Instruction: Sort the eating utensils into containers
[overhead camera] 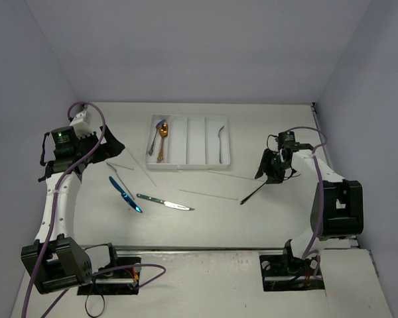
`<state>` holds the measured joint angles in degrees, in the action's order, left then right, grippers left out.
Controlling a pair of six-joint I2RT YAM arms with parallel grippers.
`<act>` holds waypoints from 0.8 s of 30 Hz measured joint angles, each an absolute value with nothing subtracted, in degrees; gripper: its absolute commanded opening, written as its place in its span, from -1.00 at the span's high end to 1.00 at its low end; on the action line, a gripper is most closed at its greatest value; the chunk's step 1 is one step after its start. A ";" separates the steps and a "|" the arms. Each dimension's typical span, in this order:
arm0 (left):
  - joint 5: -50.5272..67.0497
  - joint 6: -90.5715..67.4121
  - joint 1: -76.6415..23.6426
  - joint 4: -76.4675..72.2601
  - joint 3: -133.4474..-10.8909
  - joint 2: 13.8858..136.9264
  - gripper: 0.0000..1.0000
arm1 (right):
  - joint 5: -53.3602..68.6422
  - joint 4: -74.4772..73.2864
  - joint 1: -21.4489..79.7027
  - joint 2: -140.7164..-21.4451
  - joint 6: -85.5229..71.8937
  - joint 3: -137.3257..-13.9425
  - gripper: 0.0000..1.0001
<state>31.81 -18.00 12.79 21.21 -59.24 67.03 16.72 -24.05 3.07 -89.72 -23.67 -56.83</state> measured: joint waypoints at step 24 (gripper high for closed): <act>31.40 -16.62 13.05 21.22 -59.24 68.00 -0.78 | 16.21 -22.97 2.21 -102.77 -24.82 -61.21 0.99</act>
